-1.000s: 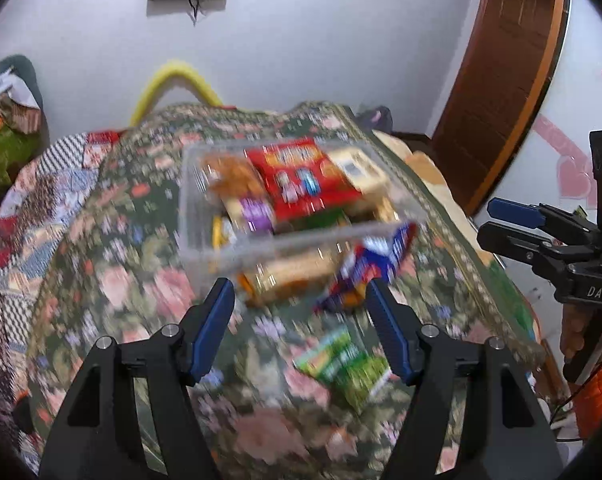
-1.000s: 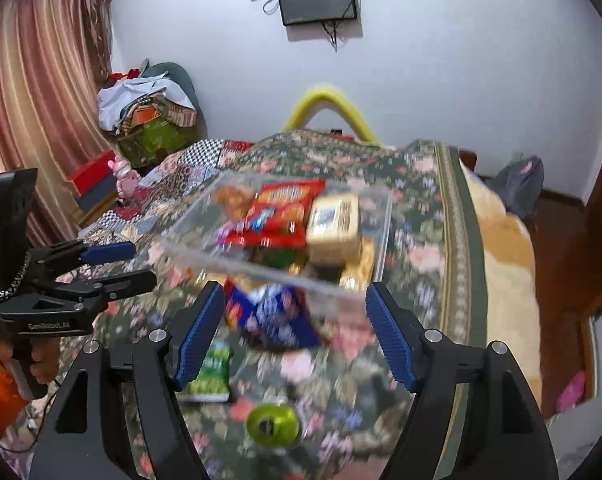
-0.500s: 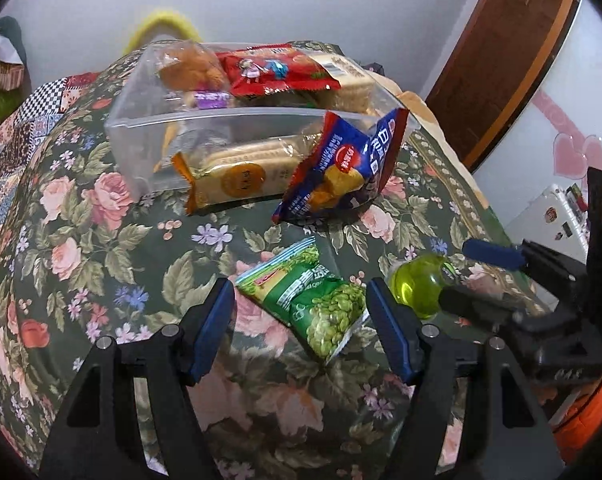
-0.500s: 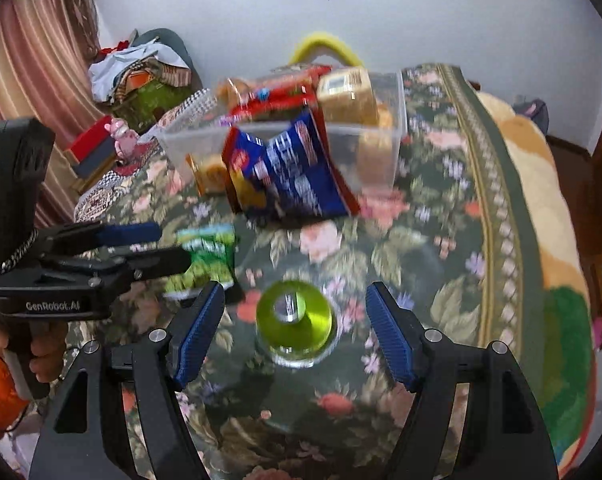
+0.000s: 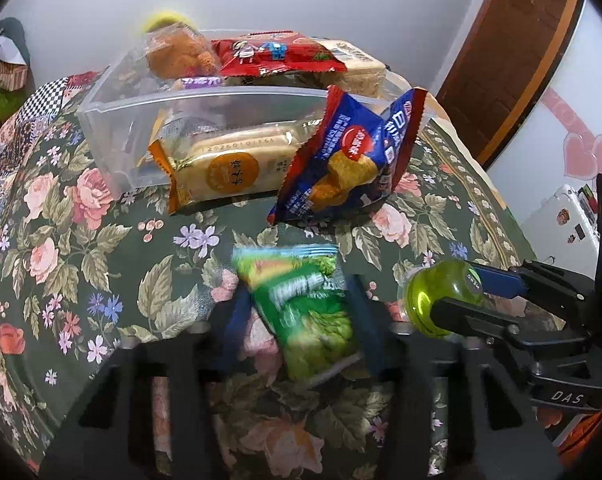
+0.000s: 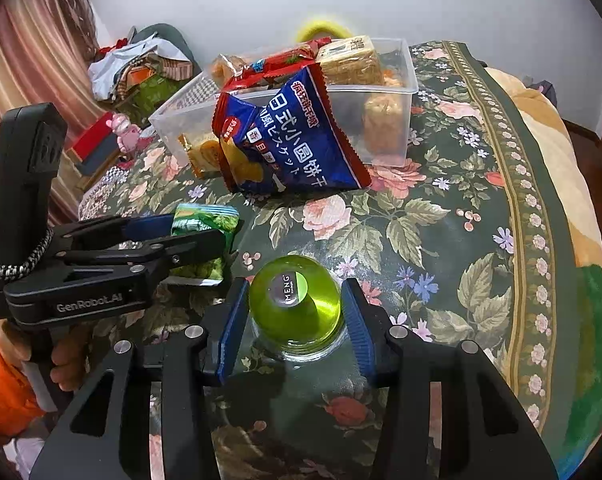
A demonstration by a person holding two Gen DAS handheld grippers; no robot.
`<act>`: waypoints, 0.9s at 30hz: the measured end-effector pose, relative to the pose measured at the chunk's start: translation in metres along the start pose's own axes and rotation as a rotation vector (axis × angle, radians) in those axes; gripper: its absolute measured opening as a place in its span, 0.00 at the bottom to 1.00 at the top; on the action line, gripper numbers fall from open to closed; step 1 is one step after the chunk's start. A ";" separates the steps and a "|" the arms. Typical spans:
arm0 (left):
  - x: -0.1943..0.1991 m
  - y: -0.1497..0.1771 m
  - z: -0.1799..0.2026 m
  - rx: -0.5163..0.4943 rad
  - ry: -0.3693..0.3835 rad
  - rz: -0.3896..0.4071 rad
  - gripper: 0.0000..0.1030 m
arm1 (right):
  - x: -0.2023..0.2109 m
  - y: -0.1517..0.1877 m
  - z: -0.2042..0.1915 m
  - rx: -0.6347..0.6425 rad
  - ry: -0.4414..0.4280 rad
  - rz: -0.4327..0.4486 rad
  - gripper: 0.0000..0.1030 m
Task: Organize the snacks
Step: 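Grasp the green pea snack bag with left gripper while right grasps the green bottle, then lower the pea bag and green bottle into the clear box and open both grippers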
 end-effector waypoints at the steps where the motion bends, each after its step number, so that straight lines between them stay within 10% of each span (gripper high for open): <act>1: 0.001 0.000 0.000 0.007 0.011 0.003 0.36 | 0.001 0.000 0.000 -0.002 0.002 0.003 0.43; 27: 0.086 -0.066 -0.029 0.000 -0.043 0.242 0.26 | 0.052 -0.073 0.013 -0.013 0.061 0.230 0.41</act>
Point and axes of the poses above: each gripper's, at about its wrist camera, not at the fingertips, and x roughly against the way its jaws point, z to its right, y to its underside, the point moved 7 cm from there along -x, roughly the way its jaws point, and after that the axes turned 1 degree about z, right-handed, at the moved point
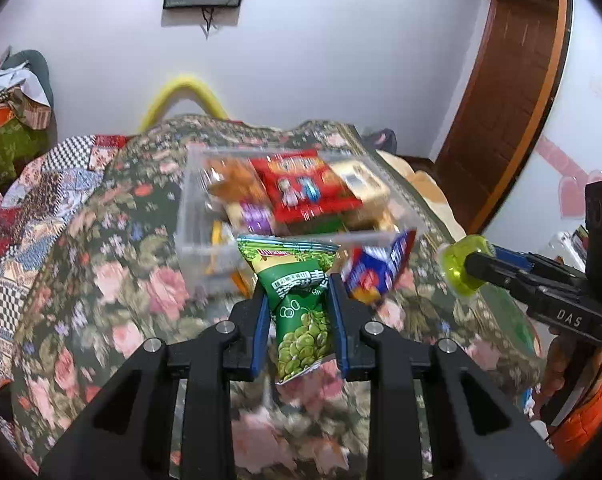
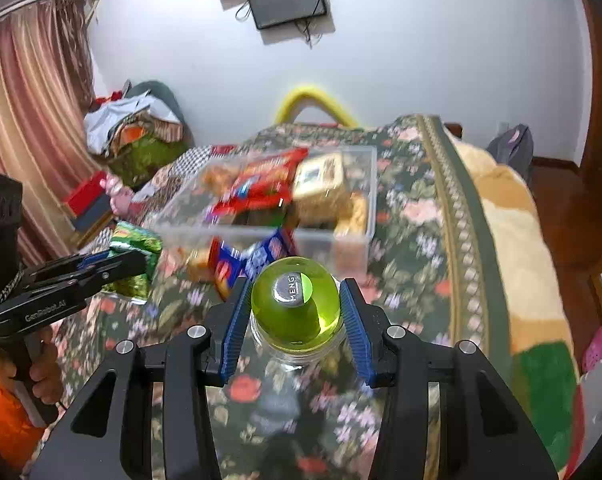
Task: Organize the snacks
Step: 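Lower the pea bag and green bottle into the clear box and open both grippers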
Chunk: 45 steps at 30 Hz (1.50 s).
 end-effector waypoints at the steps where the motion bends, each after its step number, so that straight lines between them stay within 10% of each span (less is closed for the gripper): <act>1: -0.001 -0.004 -0.001 0.000 -0.005 0.006 0.26 | 0.000 -0.004 0.002 -0.001 0.004 0.010 0.41; 15: -0.039 -0.057 -0.041 -0.001 -0.111 0.054 0.26 | -0.020 -0.079 0.019 0.021 0.075 0.116 0.41; 35: -0.092 -0.057 -0.061 -0.024 -0.151 -0.004 0.27 | -0.112 -0.107 0.051 0.026 0.184 -0.003 0.41; 45: -0.083 -0.050 -0.058 -0.011 -0.126 -0.018 0.50 | -0.119 -0.095 0.029 0.090 0.116 -0.078 0.41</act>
Point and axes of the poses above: each gripper's, at about its wrist camera, not at the fingertips, and x roughly against the way its jaws point, z to its right, y to its underside, the point moved 7 cm from there along -x, roughly the way its jaws point, and after that the axes turned 1 degree about z, right-handed, at the moved point
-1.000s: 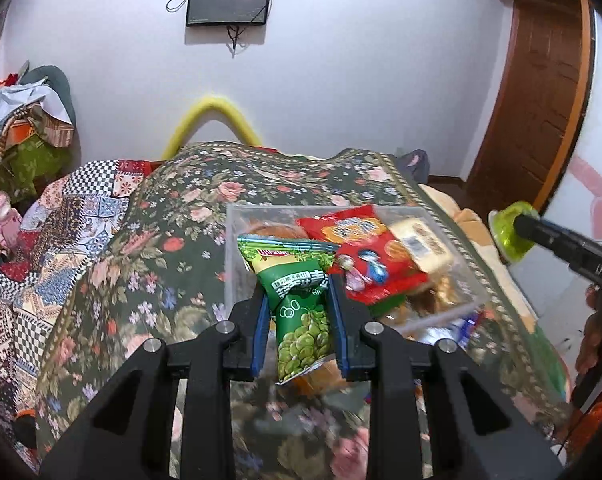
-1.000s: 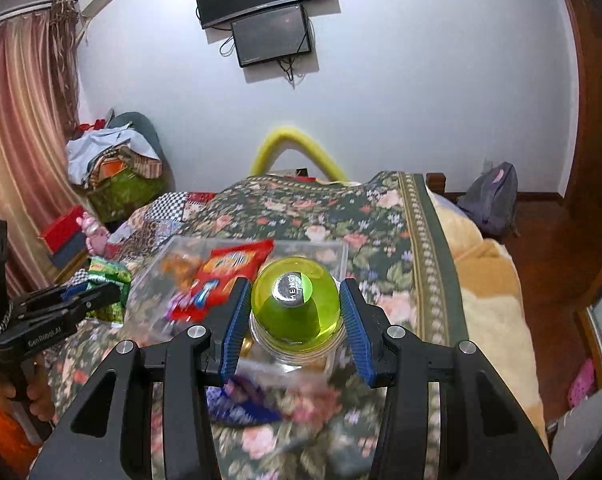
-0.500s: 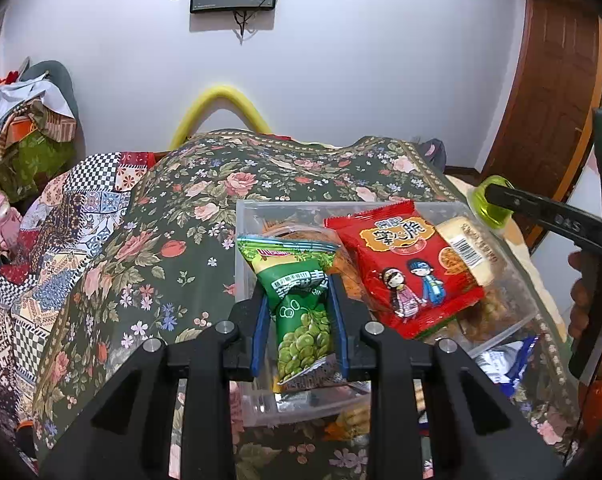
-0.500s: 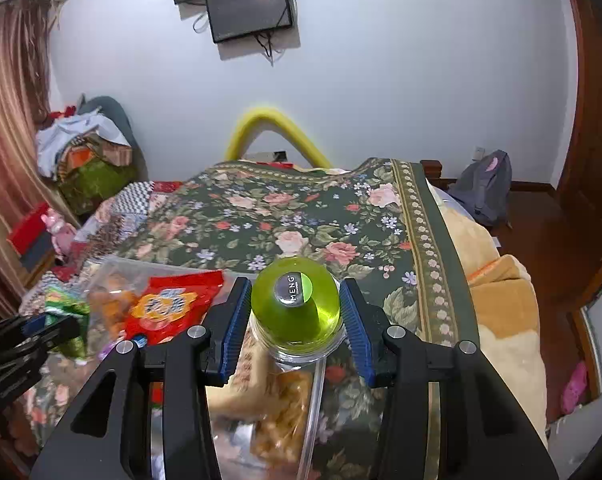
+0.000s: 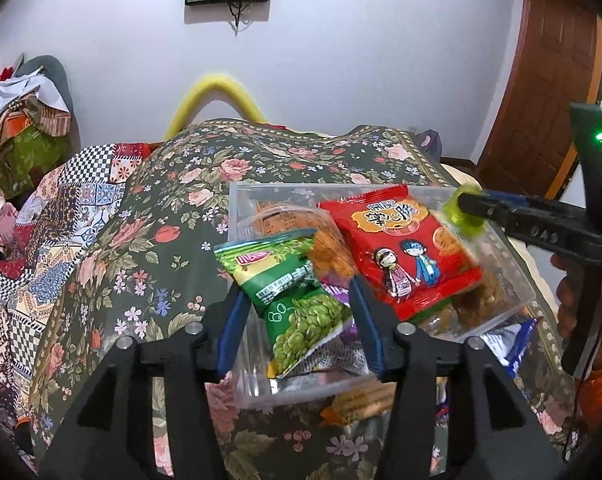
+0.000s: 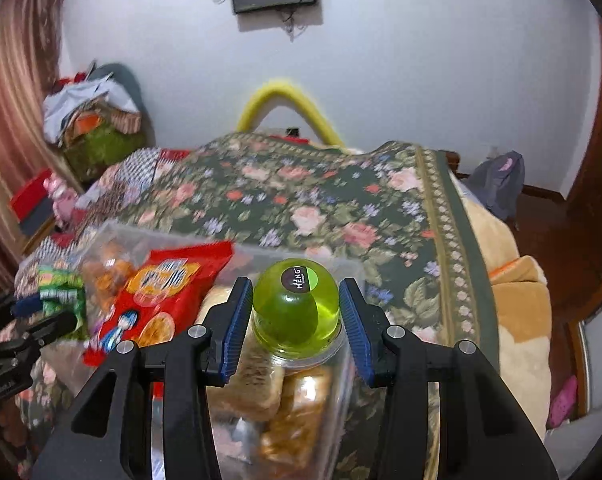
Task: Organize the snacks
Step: 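Lower the pea bag and green bottle into the clear box and open both grippers, then grasp the barcode bread pack with left gripper while right grasps the blue biscuit bag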
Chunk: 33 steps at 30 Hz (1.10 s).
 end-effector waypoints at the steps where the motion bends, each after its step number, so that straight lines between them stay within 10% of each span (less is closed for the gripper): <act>1: 0.003 0.000 0.001 -0.008 -0.004 0.002 0.52 | -0.002 0.002 -0.002 0.005 0.002 -0.006 0.41; 10: 0.035 -0.005 0.006 -0.029 -0.008 0.047 0.56 | 0.028 0.002 -0.006 -0.004 -0.020 0.032 0.44; 21: 0.076 0.008 0.019 -0.046 0.037 0.060 0.66 | 0.091 0.022 -0.037 0.017 -0.103 0.122 0.77; 33: 0.057 0.070 0.008 -0.017 0.055 -0.083 0.66 | 0.054 0.088 -0.065 0.013 -0.112 -0.022 1.00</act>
Point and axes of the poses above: each gripper's, at about its wrist camera, not at the fingertips, and x roughly against the way its jaws point, z to its right, y to its underside, the point moved 7 cm from there along -x, roughly the way its jaws point, and after that the axes turned 1 degree about z, right-handed, at the moved point
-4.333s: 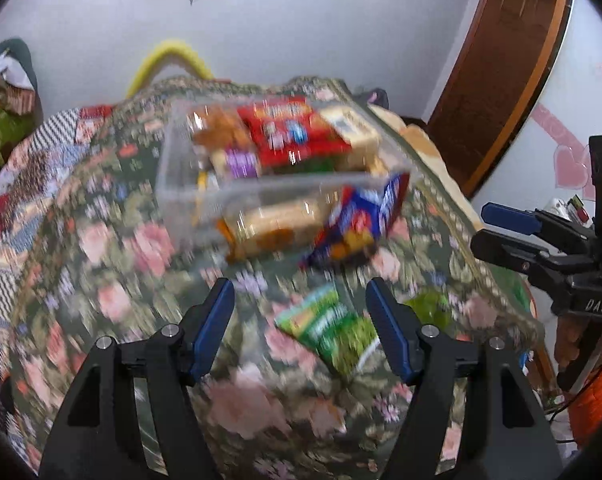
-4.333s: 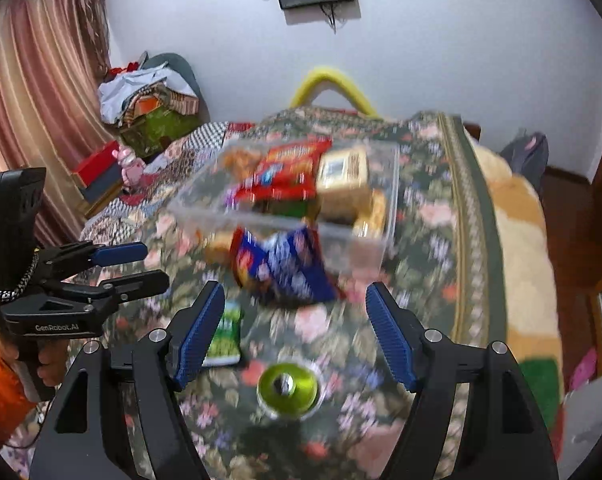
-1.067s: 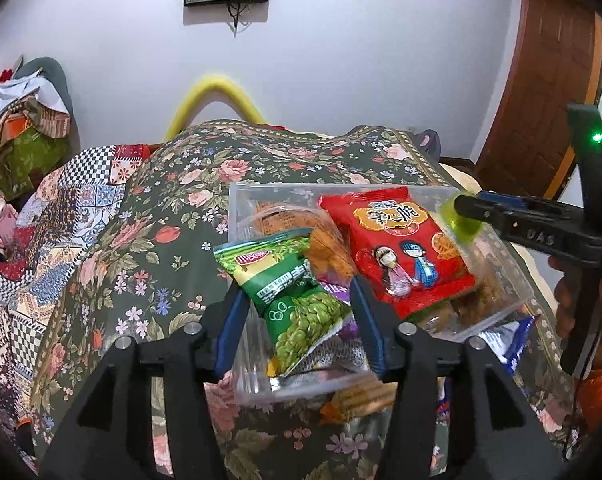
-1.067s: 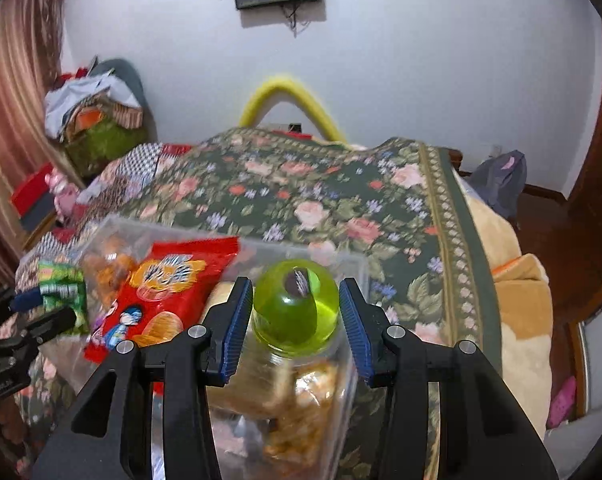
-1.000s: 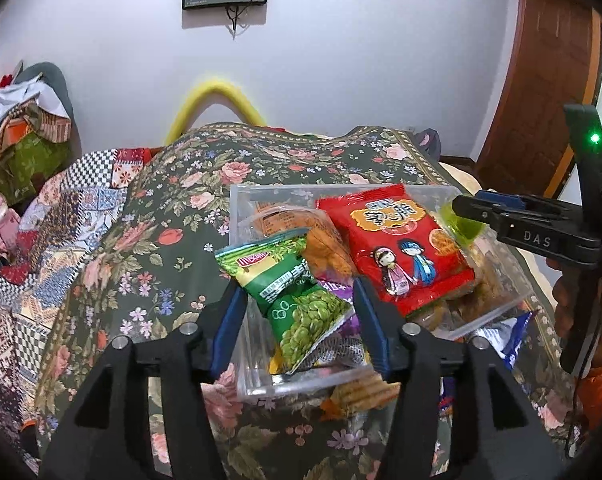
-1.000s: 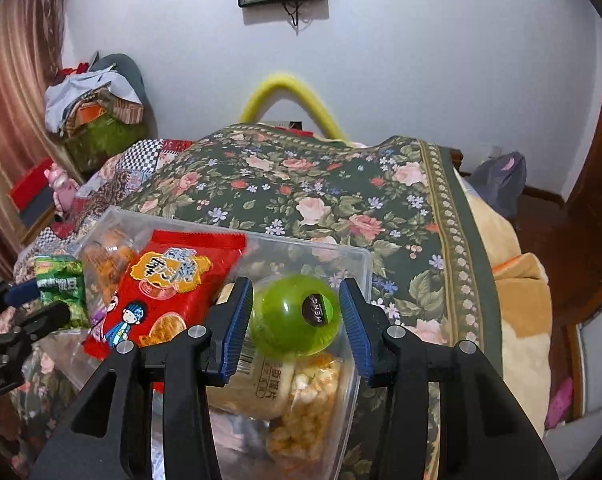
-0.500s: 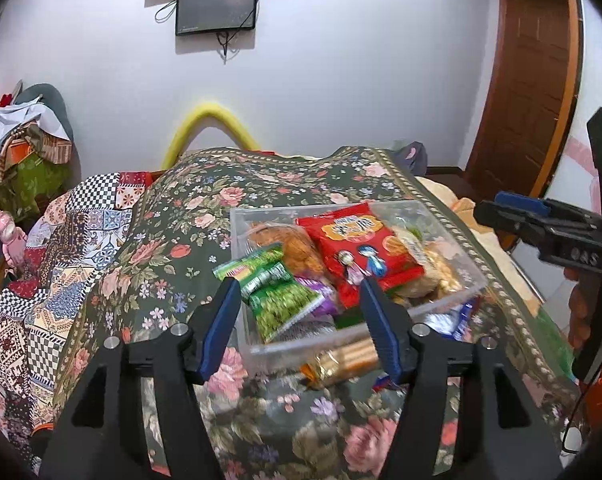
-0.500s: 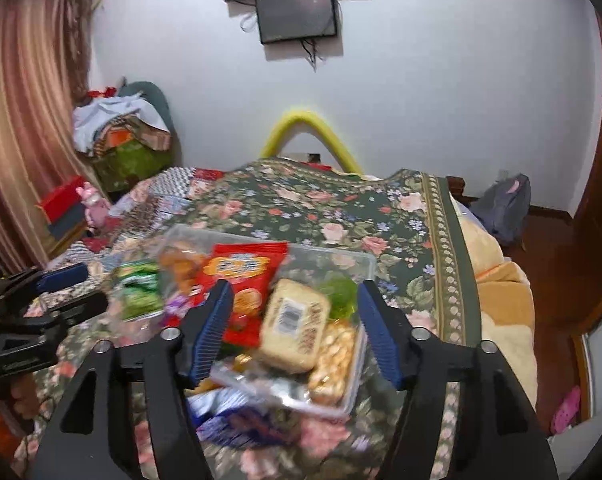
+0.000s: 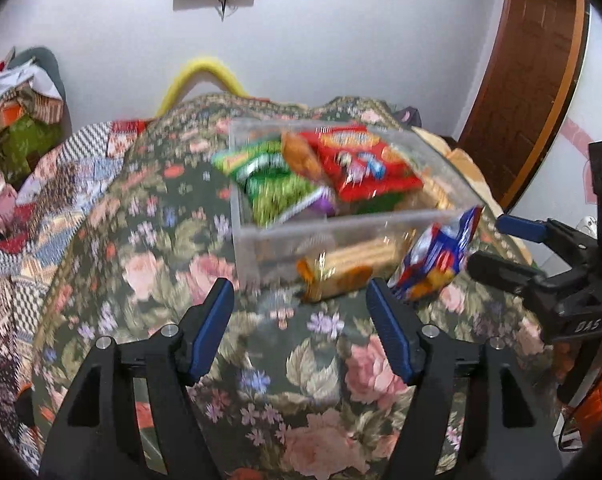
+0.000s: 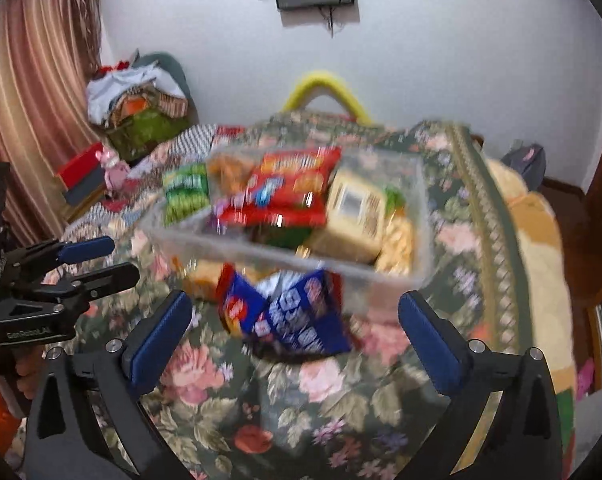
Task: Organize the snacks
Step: 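Grasp the barcode bread pack with left gripper while right grasps the blue biscuit bag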
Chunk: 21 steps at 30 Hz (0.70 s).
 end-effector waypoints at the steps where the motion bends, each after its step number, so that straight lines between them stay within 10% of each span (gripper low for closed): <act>1: -0.004 0.003 0.000 0.001 0.003 -0.013 0.66 | -0.005 0.004 -0.001 -0.003 0.002 -0.016 1.00; 13: -0.055 -0.005 0.017 -0.064 0.041 -0.062 0.66 | -0.038 0.015 0.006 -0.099 -0.023 -0.093 0.99; 21: -0.071 -0.003 0.042 -0.097 0.118 -0.082 0.66 | -0.023 0.021 0.013 -0.098 -0.061 -0.077 0.74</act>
Point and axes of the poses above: each gripper's, at about its wrist camera, not at the fingertips, and x roughly against the way its jaws point, z to its right, y to its underside, the point moved 7 cm from there along -x, roughly the way its jaws point, and after that the axes turned 1 degree about z, right-handed, at the moved point
